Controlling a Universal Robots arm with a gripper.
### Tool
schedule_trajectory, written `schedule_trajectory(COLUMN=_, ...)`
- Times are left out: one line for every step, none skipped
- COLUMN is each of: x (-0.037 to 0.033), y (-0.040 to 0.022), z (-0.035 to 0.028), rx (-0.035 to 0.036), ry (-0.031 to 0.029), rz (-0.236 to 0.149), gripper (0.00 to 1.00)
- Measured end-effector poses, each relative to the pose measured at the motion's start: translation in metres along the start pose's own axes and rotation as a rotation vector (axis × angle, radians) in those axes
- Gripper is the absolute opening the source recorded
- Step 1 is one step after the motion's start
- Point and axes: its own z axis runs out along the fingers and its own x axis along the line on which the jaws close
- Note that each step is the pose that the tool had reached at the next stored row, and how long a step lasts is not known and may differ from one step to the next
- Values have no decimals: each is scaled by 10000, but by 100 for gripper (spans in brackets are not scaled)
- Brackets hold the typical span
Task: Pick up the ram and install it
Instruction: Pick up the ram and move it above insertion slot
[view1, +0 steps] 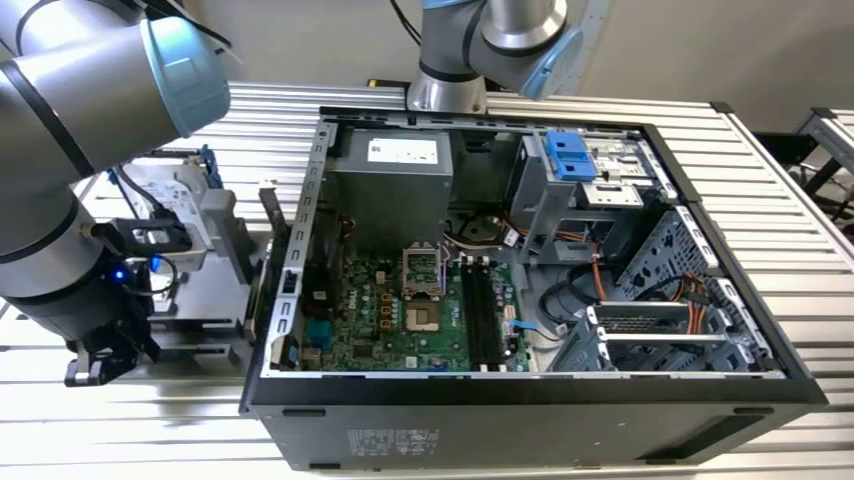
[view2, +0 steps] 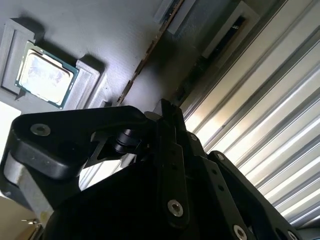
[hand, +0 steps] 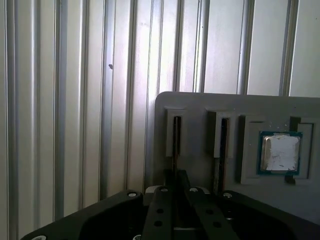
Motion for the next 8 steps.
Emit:
schedule_trajectory(x=0, y=0, z=0, rx=0, ry=0, rz=0, gripper=0)
schedule_trajectory(x=0, y=0, z=1, rx=0, ry=0, rz=0, gripper=0)
schedule_trajectory(x=0, y=0, z=1, rx=0, ry=0, rz=0, gripper=0)
schedule_trajectory(x=0, y=0, z=1, rx=0, ry=0, rz=0, gripper=0)
schedule_trajectory(x=0, y=0, z=1, rx=0, ry=0, rz=0, gripper=0)
schedule_trajectory(x=0, y=0, z=1, rx=0, ry=1, rz=-1, gripper=0)
schedule_trajectory(x=0, y=0, z=1, rx=0, ry=1, rz=-1, gripper=0)
schedule_trajectory(x=0, y=0, z=2, rx=0, ry=1, rz=-1, gripper=0)
